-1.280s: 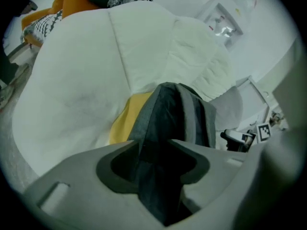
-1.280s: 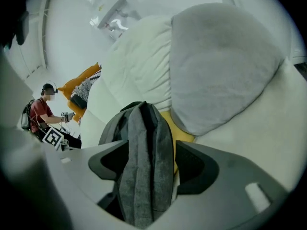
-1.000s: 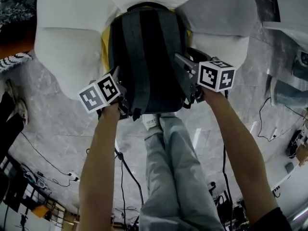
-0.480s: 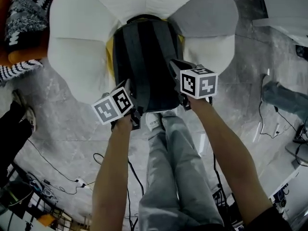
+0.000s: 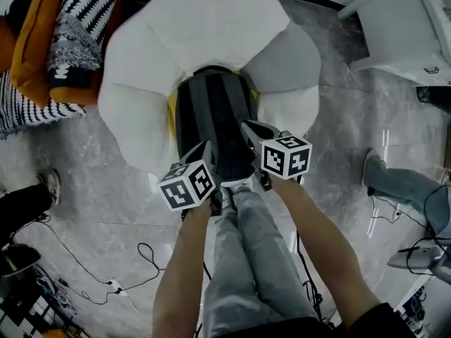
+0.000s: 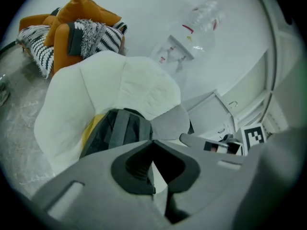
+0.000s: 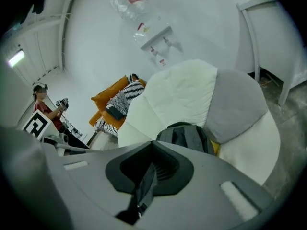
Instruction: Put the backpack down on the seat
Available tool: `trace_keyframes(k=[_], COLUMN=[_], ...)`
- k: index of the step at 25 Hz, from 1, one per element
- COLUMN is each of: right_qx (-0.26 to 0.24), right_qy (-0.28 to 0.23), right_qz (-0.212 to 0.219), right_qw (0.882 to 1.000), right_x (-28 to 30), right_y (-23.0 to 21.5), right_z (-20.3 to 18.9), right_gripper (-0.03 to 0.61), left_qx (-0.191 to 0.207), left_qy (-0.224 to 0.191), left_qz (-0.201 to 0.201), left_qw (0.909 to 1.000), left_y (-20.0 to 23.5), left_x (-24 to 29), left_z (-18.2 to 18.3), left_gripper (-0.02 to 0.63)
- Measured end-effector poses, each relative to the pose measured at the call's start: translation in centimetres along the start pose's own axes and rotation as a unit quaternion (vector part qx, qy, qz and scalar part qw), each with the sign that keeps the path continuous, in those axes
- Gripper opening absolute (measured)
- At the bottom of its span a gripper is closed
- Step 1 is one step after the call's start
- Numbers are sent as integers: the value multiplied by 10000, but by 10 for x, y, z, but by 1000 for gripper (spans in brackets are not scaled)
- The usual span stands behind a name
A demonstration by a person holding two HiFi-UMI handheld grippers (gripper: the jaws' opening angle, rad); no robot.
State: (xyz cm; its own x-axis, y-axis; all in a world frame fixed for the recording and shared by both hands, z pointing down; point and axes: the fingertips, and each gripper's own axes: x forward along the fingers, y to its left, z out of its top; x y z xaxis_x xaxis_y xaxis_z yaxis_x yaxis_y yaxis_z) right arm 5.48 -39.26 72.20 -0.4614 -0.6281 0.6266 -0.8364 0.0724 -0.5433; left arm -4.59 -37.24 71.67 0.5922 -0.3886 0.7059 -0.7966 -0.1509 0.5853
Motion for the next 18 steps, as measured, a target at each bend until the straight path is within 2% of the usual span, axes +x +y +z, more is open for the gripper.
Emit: trace_keyframes(k=[2,5,6,13,16,18], right_qx=[-85,-316,-366,-815,-885,-932], right_qy=[-134,-457,-586,-1072,-1262,-1445], right_qz=[99,179,200,188,171,245], right_qw=[9998,9983,9974,9907,9879,9848], right_x=[-17,-44,-52,-122,-163,-189], right_y=[17,42,48,89,105,117], right_z=[12,36,45,90,112,131], right_gripper=[3,3,3,3,3,3], left_qx=[-103,-602,-652,86,230,493], left_qy=[-149,-623,-771,-1201,-1420,-1647], left_qz=[-4,-45,-97,-234,-536,-709], left_qw=[9998,9962,9948,9924,9881,9826], left_y=[-11,-27,-35,-99,-142,-175], left_x=[-16,-40,-46,-112,-142,-161], left_z=[3,19,26,57,78,96], left_gripper=[0,0,0,0,0,0])
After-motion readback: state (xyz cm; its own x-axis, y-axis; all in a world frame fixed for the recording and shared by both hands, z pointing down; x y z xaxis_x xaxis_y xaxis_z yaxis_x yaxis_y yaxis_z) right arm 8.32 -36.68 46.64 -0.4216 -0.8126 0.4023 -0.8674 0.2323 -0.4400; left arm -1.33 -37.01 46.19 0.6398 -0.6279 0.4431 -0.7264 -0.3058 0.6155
